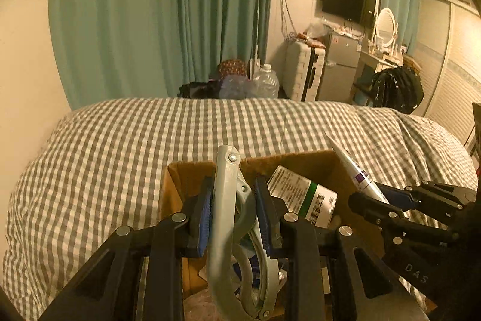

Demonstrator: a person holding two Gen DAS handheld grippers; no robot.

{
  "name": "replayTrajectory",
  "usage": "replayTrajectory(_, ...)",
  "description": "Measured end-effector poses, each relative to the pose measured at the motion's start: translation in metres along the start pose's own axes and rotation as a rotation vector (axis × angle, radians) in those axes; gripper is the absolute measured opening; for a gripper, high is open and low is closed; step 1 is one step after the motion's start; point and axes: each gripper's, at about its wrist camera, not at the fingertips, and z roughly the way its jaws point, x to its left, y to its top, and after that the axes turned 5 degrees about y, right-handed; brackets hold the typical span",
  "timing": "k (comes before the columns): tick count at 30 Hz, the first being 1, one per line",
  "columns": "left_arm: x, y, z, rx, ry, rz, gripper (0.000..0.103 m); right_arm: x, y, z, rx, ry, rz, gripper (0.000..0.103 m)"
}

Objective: Organize objects
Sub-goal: 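Drop the clip and toothpaste tube into the cardboard box while both tools release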

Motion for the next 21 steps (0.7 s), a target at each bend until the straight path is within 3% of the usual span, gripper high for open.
replayTrajectory(3,-0.006,-0.002,0.005,0.013,-0.005,-0.005,0.027,-0.001,-0.004,-0.007,-0.007,0.014,0.014,0.025)
replayTrajectory(6,-0.003,-0.003,0.001,0.007,-0.011,-0.018,0.029,0.001,-0.003,-0.015,-0.034,0.017,0.009,0.045)
replayTrajectory(7,-0.002,-0.003,0.000,0.006,-0.010,-0.018,0.032,0.002,-0.002,-0.019,-0.047,0.016,0.007,0.048)
replayTrajectory(8,-0.002,-0.003,-0.001,0.004,-0.005,-0.016,0.035,0.003,-0.002,-0.023,-0.056,0.015,0.004,0.048)
replayTrajectory(10,0.000,-0.002,-0.005,-0.004,0.023,-0.021,0.067,0.005,-0.001,-0.031,-0.073,0.016,0.001,0.051)
replayTrajectory(14,0.006,0.001,-0.015,-0.031,0.030,-0.056,0.072,0.004,0.003,-0.048,-0.131,-0.005,0.009,0.066)
replayTrajectory(19,0.015,0.000,-0.043,-0.105,0.064,-0.054,0.095,0.011,0.012,-0.087,-0.254,-0.032,-0.022,0.087)
replayTrajectory(21,0.018,-0.002,-0.055,-0.114,0.067,-0.065,0.096,0.016,0.011,-0.108,-0.316,-0.050,-0.047,0.092)
